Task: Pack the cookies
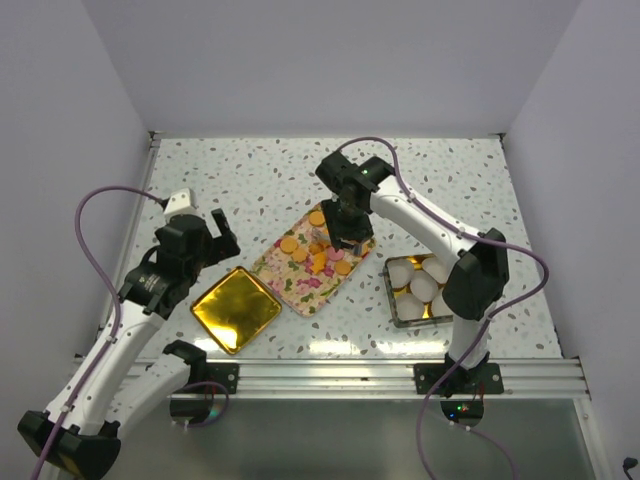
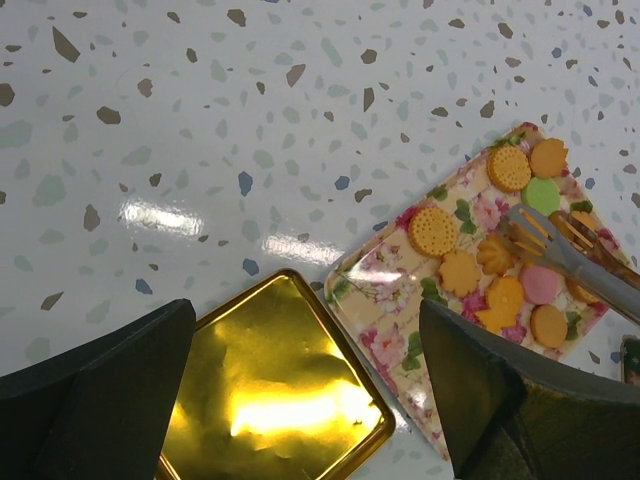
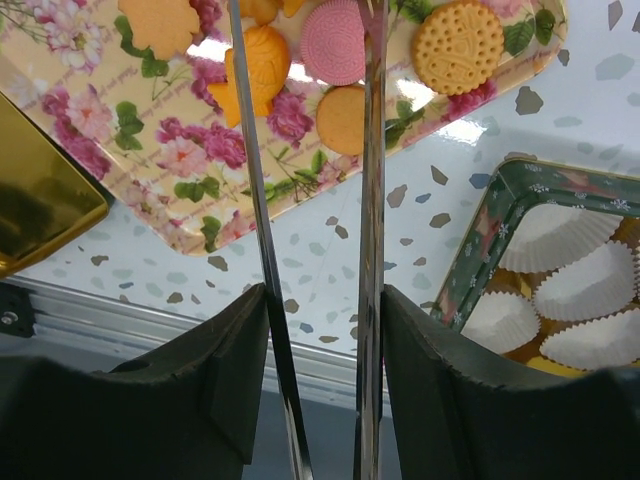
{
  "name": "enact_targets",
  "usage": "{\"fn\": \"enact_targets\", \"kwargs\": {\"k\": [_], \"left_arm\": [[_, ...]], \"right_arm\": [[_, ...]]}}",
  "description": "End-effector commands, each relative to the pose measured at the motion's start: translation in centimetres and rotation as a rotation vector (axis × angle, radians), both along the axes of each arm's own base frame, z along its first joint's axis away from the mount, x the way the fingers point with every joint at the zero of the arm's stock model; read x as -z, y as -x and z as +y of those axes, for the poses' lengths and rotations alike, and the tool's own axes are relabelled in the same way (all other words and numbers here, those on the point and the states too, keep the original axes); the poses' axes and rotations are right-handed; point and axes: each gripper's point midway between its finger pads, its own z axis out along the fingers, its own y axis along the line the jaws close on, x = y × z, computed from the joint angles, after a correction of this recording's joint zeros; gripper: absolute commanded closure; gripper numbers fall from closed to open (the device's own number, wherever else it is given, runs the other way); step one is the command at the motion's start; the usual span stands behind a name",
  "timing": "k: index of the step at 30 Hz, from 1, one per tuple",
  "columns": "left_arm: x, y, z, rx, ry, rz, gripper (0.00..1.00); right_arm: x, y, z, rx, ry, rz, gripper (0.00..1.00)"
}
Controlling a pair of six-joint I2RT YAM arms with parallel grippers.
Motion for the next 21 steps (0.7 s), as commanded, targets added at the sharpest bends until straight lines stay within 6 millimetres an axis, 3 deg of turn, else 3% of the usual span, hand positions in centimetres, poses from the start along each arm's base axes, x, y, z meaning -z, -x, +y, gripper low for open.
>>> {"fn": "enact_targets", "kwargs": {"k": [1, 5, 14, 21], "left_arm": [[0.0, -0.1, 0.3, -0.007, -0.020, -0.012, 0.00], [0.4, -0.1, 0.2, -0.006, -0.019, -0.008, 0.00], [0.5, 0.2, 0.4, -0.010, -0.021, -0.003, 0.00], [0.7, 0.7, 1.1, -0.030, -0.036, -0.003, 0.00]], "right_arm": [[-0.9, -0.2, 0.0, -0.022, 0.013, -0.019, 0.51], [-0.8, -0.1, -0.2, -0.030, 0.023, -0.015, 0.55], [-0.8, 0.2, -0.4, -0.033, 0.024, -0.012, 0.74], [-3.5, 0.1, -0.6, -0.027, 0.003, -0.060, 0.75]]}}
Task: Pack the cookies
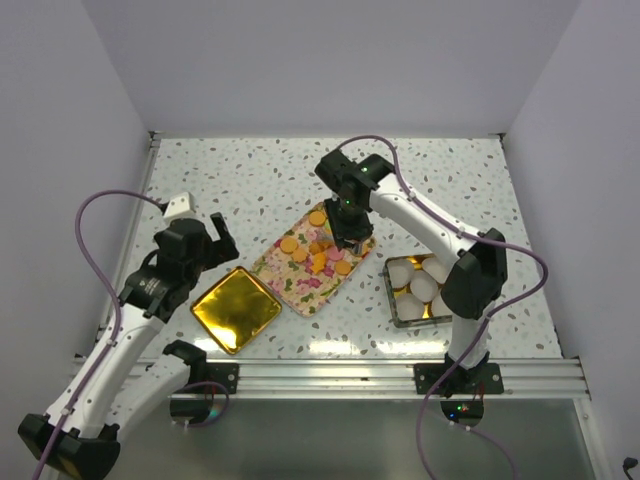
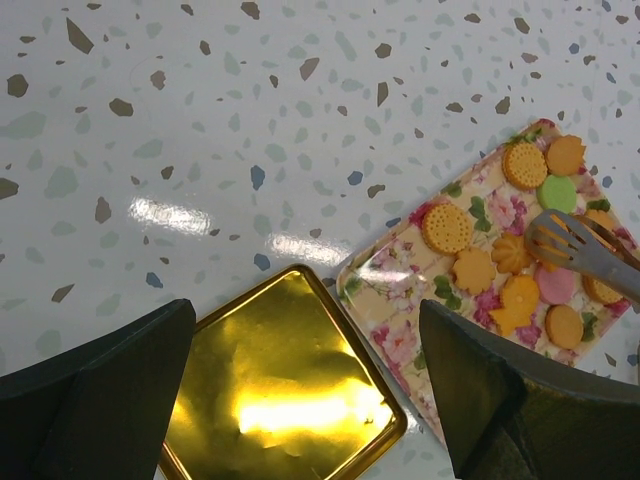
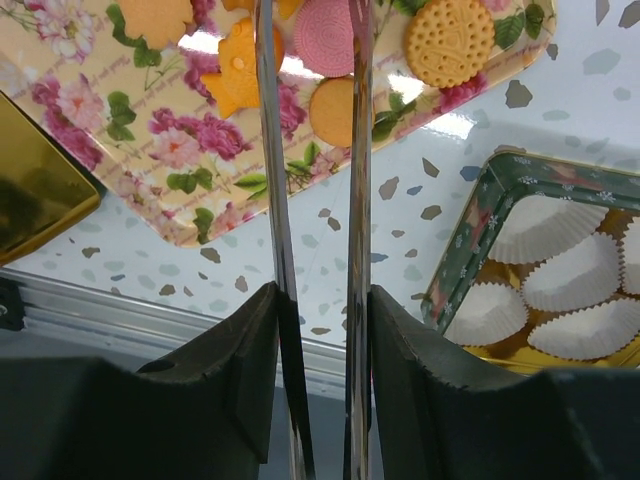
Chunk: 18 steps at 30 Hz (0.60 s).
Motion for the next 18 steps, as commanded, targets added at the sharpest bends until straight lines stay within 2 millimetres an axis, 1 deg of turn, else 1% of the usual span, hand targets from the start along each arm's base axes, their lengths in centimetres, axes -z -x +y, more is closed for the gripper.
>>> {"fn": "enact_targets", "kwargs": {"k": [1, 4, 5, 7, 8, 9, 10, 11, 12, 13, 14, 15, 17, 18], "left_arm": [[-0.2, 0.2, 0.7, -0.022, -0.026, -0.017, 0.00], [-0.4, -0.1, 1.4, -0.046, -0.055, -0.039, 0.00], [-0.6, -0.2, 1.9, -0.065, -0.078, -0.052, 0.00], [-0.6, -0.8, 2.4, -0.089, -0.099, -0.085, 0.00], [-0.6, -1.0, 3.0, -0.107, -0.135, -0.099, 0.00], [-0.6, -1.3, 3.2, -0.112, -0.151, -0.118, 0.00], [-0.5, -1.9, 3.3, -0.121, -0.160, -0.155, 0.00], [-0.4, -2.2, 3.9, -0.129, -0.207, -0.171, 0.00], [-0.3, -2.6, 4.1, -0.135, -0.227, -0.192, 0.00], [-0.1, -3.5, 4.1, -0.141, -0.238, -0.234, 0.00], [-0.1, -3.7, 4.8, -0.152, -0.294, -0.246, 0.00], [0.0, -4.1, 4.9, -0.155, -0.317, -0.264, 0.00], [0.4, -5.6, 4.9, -0.144, -0.350, -0.313, 0.00], [-0.2, -6.5, 4.8, -0.145, -0.334, -0.360, 0.00]], "right_arm": [[-3.9, -0.3, -0.3, -0.002, -0.033, -0.082, 0.76], [-5.9, -0.1, -0.9, 0.011, -0.050, -0.124, 0.76], [-6.8, 0.0, -1.2, 0.017, -0.060, -0.146, 0.76], [-7.7, 0.5, -1.9, 0.030, -0.059, -0.159, 0.76], [-8.1, 0.8, -2.2, 0.032, -0.060, -0.167, 0.76], [-8.9, 1.4, -3.0, 0.039, -0.061, -0.178, 0.76], [-9.0, 1.9, -3.6, 0.048, -0.055, -0.177, 0.76], [-9.2, 2.4, -4.2, 0.054, -0.044, -0.180, 0.76], [-10.2, 2.9, -5.2, 0.069, -0.053, -0.212, 0.76], [-9.9, 3.4, -5.9, 0.085, -0.036, -0.207, 0.76], [-10.1, 4.1, -6.7, 0.093, -0.024, -0.204, 0.76], [-10.8, 4.6, -7.6, 0.107, -0.027, -0.230, 0.76], [-10.5, 5.8, -8.9, 0.133, -0.006, -0.216, 0.75], [-9.9, 6.4, -9.6, 0.145, 0.013, -0.203, 0.75]]}}
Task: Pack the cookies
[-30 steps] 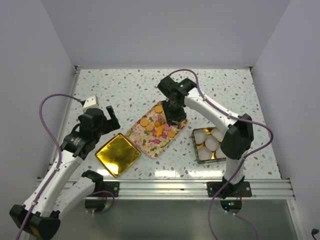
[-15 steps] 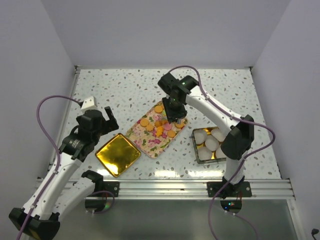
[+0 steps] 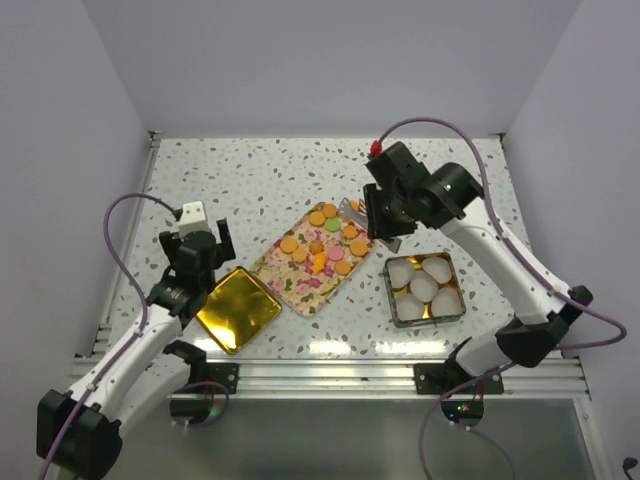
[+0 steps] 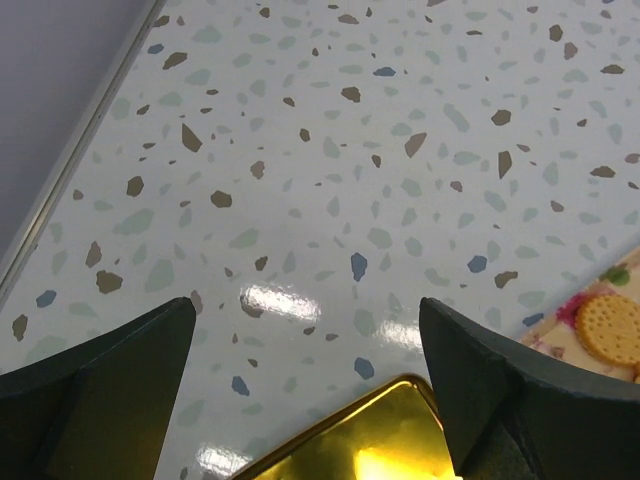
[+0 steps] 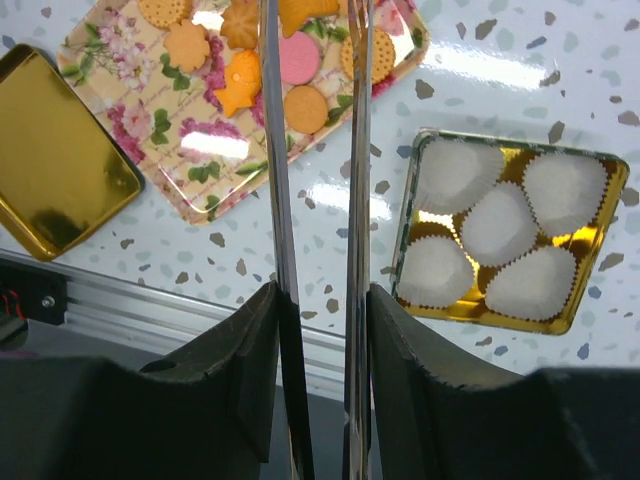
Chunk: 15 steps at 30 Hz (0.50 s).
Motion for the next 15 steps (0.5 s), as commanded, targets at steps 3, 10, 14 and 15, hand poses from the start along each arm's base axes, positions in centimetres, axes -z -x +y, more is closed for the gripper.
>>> {"fn": "enact_targets", "kwargs": {"k": [3, 10, 14, 15], "left_arm": [[-1.8, -5.1, 1.0, 0.021, -0.022, -0.198, 0.00], [1.3, -7.7, 2.4, 0.024, -0.017, -0.217, 0.00], [3.1, -8.0, 2.7, 0.020, -0.018, -0.204, 0.00], [3.2, -8.2, 2.8, 0.016, -0.016, -0.218, 0.00]], "right_arm": [[1.3, 5.2, -6.0, 0.127, 0.098, 0.102, 0.75], [3.0, 8.9, -9.7, 0.262, 0.124, 0.168, 0.75], [3.5, 10.9, -10.1, 0.304, 0.056, 0.199, 0.75], [4.1, 11.5, -10.4, 0.316, 0.060, 0.220, 0.75]]}}
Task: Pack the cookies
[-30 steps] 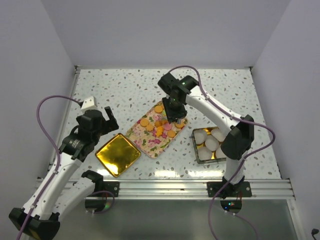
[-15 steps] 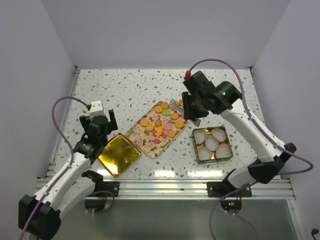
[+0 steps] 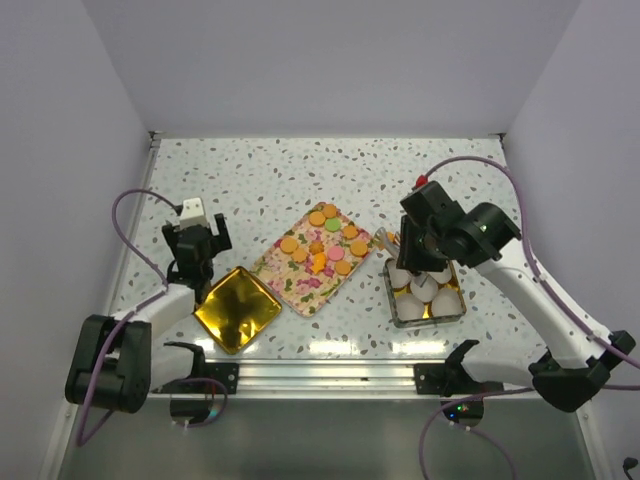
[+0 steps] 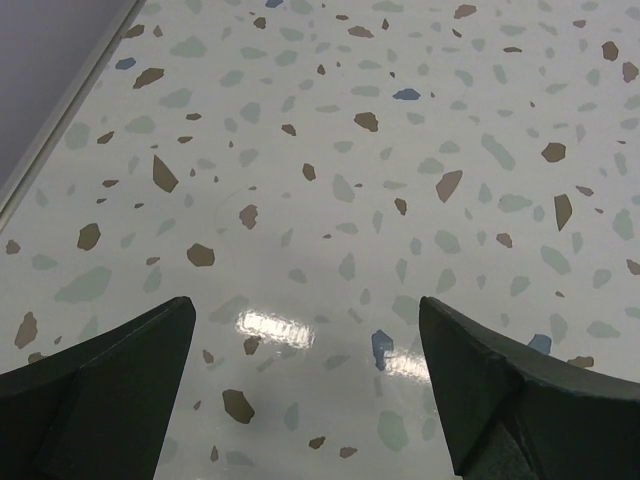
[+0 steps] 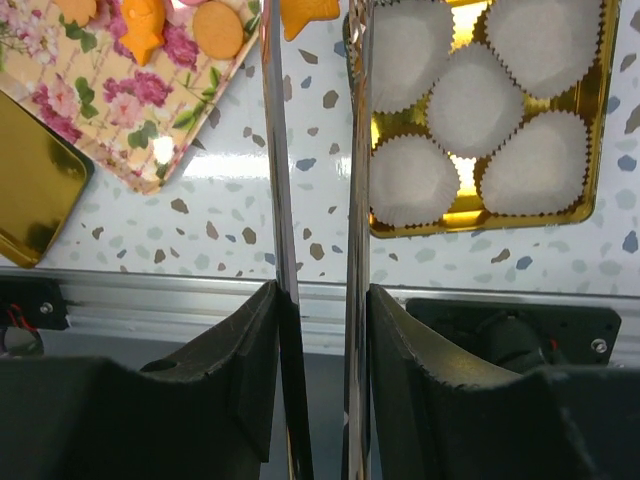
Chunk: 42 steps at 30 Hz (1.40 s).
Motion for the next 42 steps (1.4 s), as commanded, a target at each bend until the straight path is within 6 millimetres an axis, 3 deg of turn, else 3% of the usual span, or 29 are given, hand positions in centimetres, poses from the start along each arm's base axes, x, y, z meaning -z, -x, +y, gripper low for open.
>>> {"fn": "enact_targets", "kwargs": {"k": [1, 8, 13, 18, 21, 25, 29, 32, 33, 34, 35, 36, 42], "left_arm": [[-2.0, -1.2, 0.3, 0.006, 0.005, -0.146, 0.00], [-0.4, -1.2, 1.3, -0.026, -0.014, -0.146, 0.00], [-0.9, -3.0, 1.3, -0.022, -0.038, -0.162, 0.00], [-0.8, -4.9, 0.8, 0.018, -0.077, -0.144, 0.00], [-1.0, -4.7, 1.5, -0.017, -0.082, -0.175, 0.00], [-0.7, -5.0, 1.4, 0.014, -0.087, -0.176, 0.00], [-1.2, -4.0, 1.4, 0.016, -0.088, -0.219, 0.00], [-1.6, -2.4, 1.3, 0.027, -0.077, -0.281, 0.00], [-1.6, -0.8, 1.3, 0.034, -0.073, -0.332, 0.00], [-4.7, -0.1, 1.3, 0.037, -0.086, -0.487, 0.00], [-2.7, 0.6, 1.4, 0.042, -0.099, -0.415, 0.00], [-2.3, 0.2, 1.3, 0.044, -0.088, -0.380, 0.00], [-1.5, -1.3, 1.4, 0.016, -0.080, -0.331, 0.00]], "right_arm": [[1.5, 6.1, -4.1, 0.103, 0.071, 0.184, 0.76], [3.7, 7.7, -5.1, 0.147, 0.090, 0.242, 0.78], [5.1, 8.4, -5.8, 0.170, 0.121, 0.269, 0.77], [5.9, 8.9, -6.5, 0.178, 0.147, 0.282, 0.65], [6.2, 8.9, -6.7, 0.176, 0.161, 0.278, 0.58], [5.5, 8.2, -6.7, 0.158, 0.175, 0.254, 0.50], [4.7, 7.5, -6.6, 0.143, 0.176, 0.223, 0.43], [4.2, 7.0, -6.4, 0.130, 0.177, 0.212, 0.43], [3.9, 6.8, -6.2, 0.121, 0.170, 0.202, 0.43], [3.7, 6.7, -6.1, 0.115, 0.169, 0.199, 0.43], [3.5, 6.5, -6.0, 0.113, 0.166, 0.193, 0.43], [2.8, 6.3, -5.8, 0.101, 0.154, 0.175, 0.43], [0.1, 4.8, -4.7, 0.043, 0.111, 0.109, 0.45]]}}
